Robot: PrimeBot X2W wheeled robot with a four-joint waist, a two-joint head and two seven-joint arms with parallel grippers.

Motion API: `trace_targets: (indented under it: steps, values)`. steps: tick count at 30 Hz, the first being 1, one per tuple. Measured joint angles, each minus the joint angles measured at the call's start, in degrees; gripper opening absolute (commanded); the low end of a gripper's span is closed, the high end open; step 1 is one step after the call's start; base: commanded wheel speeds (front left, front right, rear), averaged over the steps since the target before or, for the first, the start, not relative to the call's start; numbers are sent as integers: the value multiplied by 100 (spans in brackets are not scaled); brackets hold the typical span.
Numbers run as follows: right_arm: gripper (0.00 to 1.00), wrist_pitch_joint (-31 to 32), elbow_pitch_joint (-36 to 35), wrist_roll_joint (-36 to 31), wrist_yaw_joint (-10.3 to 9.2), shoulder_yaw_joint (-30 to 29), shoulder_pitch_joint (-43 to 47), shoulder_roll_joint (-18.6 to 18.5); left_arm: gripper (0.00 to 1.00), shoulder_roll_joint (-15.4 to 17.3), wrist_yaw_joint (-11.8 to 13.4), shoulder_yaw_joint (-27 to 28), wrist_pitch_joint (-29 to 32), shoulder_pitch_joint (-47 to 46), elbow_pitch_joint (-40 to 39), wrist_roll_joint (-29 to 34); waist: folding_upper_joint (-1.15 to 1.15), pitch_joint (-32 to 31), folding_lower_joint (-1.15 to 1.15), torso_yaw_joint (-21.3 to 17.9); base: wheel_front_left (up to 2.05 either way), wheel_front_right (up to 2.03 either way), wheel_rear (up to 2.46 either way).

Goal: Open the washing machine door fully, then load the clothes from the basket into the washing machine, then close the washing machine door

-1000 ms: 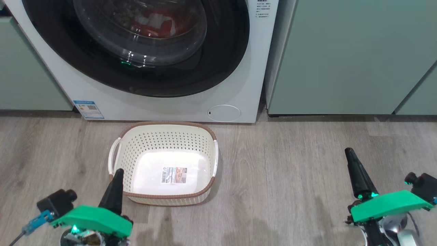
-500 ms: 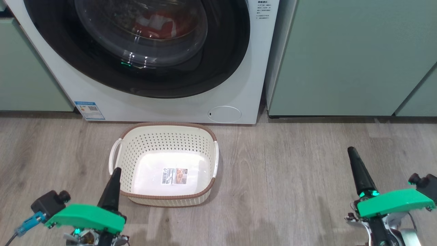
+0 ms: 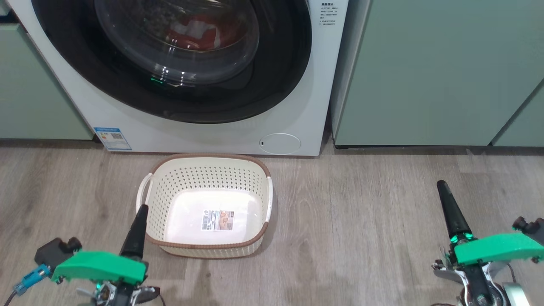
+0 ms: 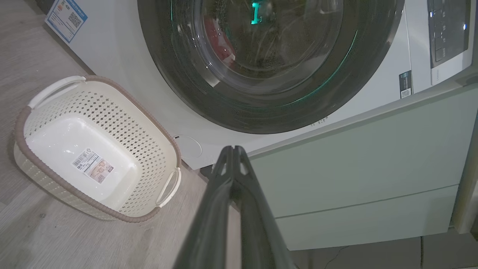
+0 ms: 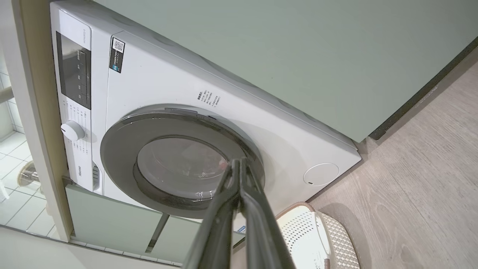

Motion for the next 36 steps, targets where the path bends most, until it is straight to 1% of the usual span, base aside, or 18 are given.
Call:
trace_targets:
  steps: [4, 9, 29, 36]
  values:
    - [0, 40, 73, 242, 0, -14, -4, -1, 0, -22, -12, 64, 47, -51, 42, -248, 0, -9, 0, 3, 0, 0, 0]
    - [0, 82, 143, 549, 0, -42, -17, -1, 0, -35, -104, 143, 110, -78, 111, -570, 0, -21, 0, 7, 0, 0, 0]
    - [0, 224, 397, 1712, -1, -148, -224, -3, 0, -141, -261, 367, 335, -216, 353, -1749, 0, -66, 0, 23, 0, 0, 0]
    - [0, 276, 509, 2139, -1, -186, -232, -3, 0, -190, -357, 483, 413, -316, 419, -2179, 0, -82, 0, 29, 0, 0, 0]
